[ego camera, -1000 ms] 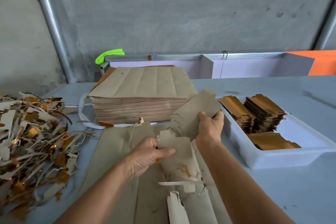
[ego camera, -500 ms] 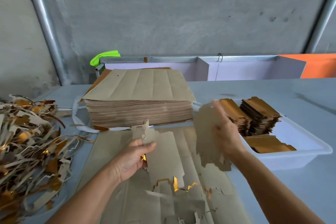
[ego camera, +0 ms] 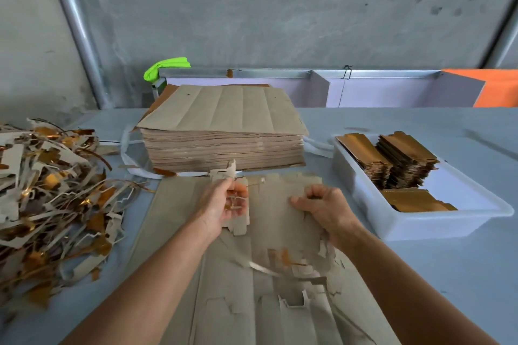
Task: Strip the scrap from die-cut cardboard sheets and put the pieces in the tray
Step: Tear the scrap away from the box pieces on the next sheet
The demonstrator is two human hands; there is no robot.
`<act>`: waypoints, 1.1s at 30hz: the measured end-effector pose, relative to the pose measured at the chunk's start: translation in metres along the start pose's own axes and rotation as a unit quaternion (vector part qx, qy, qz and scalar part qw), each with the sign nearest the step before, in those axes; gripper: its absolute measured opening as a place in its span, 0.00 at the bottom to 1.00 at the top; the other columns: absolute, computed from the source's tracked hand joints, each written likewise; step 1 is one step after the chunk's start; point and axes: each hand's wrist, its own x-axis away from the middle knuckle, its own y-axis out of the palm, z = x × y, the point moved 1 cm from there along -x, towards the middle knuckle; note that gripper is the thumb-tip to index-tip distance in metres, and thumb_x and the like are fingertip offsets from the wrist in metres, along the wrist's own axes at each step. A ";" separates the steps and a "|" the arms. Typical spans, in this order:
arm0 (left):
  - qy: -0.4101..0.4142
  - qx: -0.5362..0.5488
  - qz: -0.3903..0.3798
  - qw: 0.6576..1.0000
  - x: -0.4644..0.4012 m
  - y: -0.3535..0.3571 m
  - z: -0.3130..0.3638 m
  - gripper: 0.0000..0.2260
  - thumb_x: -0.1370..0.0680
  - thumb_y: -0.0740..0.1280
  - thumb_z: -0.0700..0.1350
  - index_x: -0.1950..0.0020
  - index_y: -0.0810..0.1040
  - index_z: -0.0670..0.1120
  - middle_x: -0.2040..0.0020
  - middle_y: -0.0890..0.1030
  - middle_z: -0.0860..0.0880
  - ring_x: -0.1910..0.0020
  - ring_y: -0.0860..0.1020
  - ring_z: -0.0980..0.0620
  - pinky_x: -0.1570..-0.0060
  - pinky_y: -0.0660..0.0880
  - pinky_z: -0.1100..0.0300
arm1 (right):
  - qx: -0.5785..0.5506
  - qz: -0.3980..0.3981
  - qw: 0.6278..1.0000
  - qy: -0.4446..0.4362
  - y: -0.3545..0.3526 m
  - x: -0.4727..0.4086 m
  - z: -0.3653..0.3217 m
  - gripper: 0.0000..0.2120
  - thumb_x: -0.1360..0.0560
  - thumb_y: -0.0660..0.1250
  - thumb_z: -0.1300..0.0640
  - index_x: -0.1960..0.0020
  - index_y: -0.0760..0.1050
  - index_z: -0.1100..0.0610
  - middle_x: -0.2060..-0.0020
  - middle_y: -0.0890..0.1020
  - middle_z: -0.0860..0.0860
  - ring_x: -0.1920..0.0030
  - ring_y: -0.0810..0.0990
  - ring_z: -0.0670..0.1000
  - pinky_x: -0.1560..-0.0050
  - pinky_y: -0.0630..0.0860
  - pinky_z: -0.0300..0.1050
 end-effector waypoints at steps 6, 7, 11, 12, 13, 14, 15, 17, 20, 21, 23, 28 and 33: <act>0.073 -0.097 0.059 0.991 0.004 -0.002 0.000 0.17 0.17 0.55 0.42 0.61 0.76 0.40 0.68 0.77 0.45 0.74 0.74 0.53 0.75 0.74 0.63 | -0.052 0.063 0.997 -0.009 -0.006 -0.007 -0.006 0.12 0.28 0.73 0.58 0.68 0.74 0.54 0.64 0.82 0.56 0.64 0.81 0.54 0.61 0.82 0.52; 0.077 -0.085 0.073 0.991 0.004 -0.002 0.002 0.17 0.17 0.55 0.42 0.62 0.76 0.40 0.68 0.77 0.45 0.75 0.74 0.53 0.76 0.74 0.64 | -0.051 0.054 0.997 -0.008 -0.005 -0.007 -0.007 0.12 0.29 0.73 0.59 0.68 0.74 0.54 0.64 0.83 0.56 0.64 0.81 0.53 0.62 0.82 0.51; 0.105 -0.008 0.145 0.984 0.002 -0.012 0.018 0.17 0.17 0.55 0.39 0.63 0.75 0.40 0.68 0.76 0.44 0.72 0.73 0.51 0.77 0.72 0.67 | 0.129 0.071 0.985 -0.094 -0.018 -0.008 -0.008 0.13 0.30 0.73 0.61 0.70 0.74 0.53 0.67 0.80 0.50 0.65 0.78 0.50 0.62 0.79 0.45; 0.110 0.005 0.163 0.980 0.000 -0.017 0.021 0.17 0.17 0.55 0.39 0.63 0.75 0.40 0.68 0.76 0.45 0.71 0.73 0.51 0.76 0.73 0.66 | 0.158 0.081 0.979 -0.104 -0.024 -0.008 -0.008 0.12 0.29 0.72 0.61 0.69 0.74 0.53 0.68 0.79 0.48 0.65 0.77 0.49 0.63 0.77 0.42; 0.114 0.008 0.183 0.977 -0.002 -0.022 0.023 0.16 0.17 0.55 0.39 0.63 0.75 0.41 0.67 0.76 0.45 0.71 0.74 0.52 0.74 0.74 0.66 | 0.161 0.091 0.977 -0.105 -0.032 -0.008 -0.007 0.11 0.29 0.72 0.60 0.68 0.75 0.53 0.67 0.79 0.47 0.65 0.77 0.48 0.65 0.77 0.41; 0.118 -0.002 0.202 0.972 -0.005 -0.027 0.024 0.16 0.17 0.55 0.40 0.63 0.75 0.41 0.66 0.77 0.44 0.71 0.74 0.52 0.72 0.75 0.64 | 0.140 0.103 0.980 -0.098 -0.038 -0.009 -0.006 0.11 0.28 0.72 0.60 0.68 0.75 0.53 0.67 0.79 0.48 0.65 0.77 0.49 0.66 0.77 0.41; 0.123 -0.022 0.215 0.969 -0.007 -0.031 0.023 0.16 0.17 0.55 0.40 0.63 0.75 0.41 0.64 0.78 0.43 0.70 0.75 0.51 0.70 0.76 0.62 | 0.095 0.117 0.985 -0.081 -0.044 -0.010 -0.004 0.11 0.28 0.72 0.60 0.68 0.75 0.54 0.67 0.79 0.49 0.66 0.77 0.50 0.65 0.77 0.43; 0.132 -0.151 0.219 0.955 -0.011 -0.037 0.019 0.15 0.18 0.56 0.40 0.61 0.77 0.38 0.59 0.80 0.38 0.65 0.77 0.45 0.63 0.76 0.53 | -0.033 0.135 0.990 -0.032 -0.051 -0.012 -0.002 0.12 0.27 0.71 0.60 0.68 0.73 0.56 0.68 0.77 0.52 0.64 0.76 0.52 0.60 0.78 0.51; 0.122 -0.553 0.150 0.810 -0.007 -0.033 0.011 0.14 0.21 0.61 0.50 0.47 0.80 0.42 0.44 0.77 0.37 0.43 0.73 0.38 0.47 0.72 0.48 | -0.135 0.147 0.980 0.020 -0.052 -0.015 -0.003 0.13 0.26 0.70 0.58 0.67 0.70 0.55 0.68 0.73 0.52 0.67 0.71 0.50 0.64 0.75 0.47; 0.129 -0.631 0.140 0.752 0.002 -0.027 0.009 0.16 0.22 0.62 0.55 0.43 0.78 0.46 0.38 0.73 0.38 0.38 0.69 0.39 0.43 0.69 0.48 | -0.138 0.151 0.978 0.025 -0.051 -0.016 -0.005 0.14 0.26 0.70 0.57 0.67 0.70 0.54 0.68 0.73 0.51 0.67 0.71 0.50 0.66 0.73 0.44; 0.210 -0.674 0.142 0.694 0.019 -0.009 0.005 0.22 0.25 0.65 0.60 0.37 0.75 0.49 0.31 0.66 0.41 0.33 0.62 0.40 0.37 0.64 0.48 | -0.125 0.162 0.979 0.021 -0.049 -0.019 -0.010 0.12 0.25 0.69 0.57 0.65 0.69 0.54 0.67 0.73 0.51 0.68 0.71 0.49 0.70 0.71 0.41; 0.270 -0.607 -0.192 0.722 0.053 0.034 -0.038 0.36 0.33 0.70 0.65 0.29 0.67 0.52 0.32 0.64 0.51 0.31 0.61 0.51 0.34 0.64 0.55 | -0.139 0.194 0.971 0.022 -0.054 -0.020 -0.018 0.07 0.23 0.63 0.60 0.46 0.70 0.59 0.54 0.76 0.56 0.60 0.76 0.51 0.76 0.73 0.39; 0.208 -0.614 -0.263 0.715 0.055 0.030 -0.066 0.16 0.29 0.73 0.52 0.44 0.78 0.49 0.49 0.73 0.54 0.50 0.73 0.54 0.53 0.69 0.62 | -0.101 0.192 0.976 0.005 -0.071 -0.006 -0.008 0.21 0.23 0.59 0.64 0.33 0.67 0.50 0.45 0.70 0.52 0.53 0.73 0.51 0.69 0.73 0.42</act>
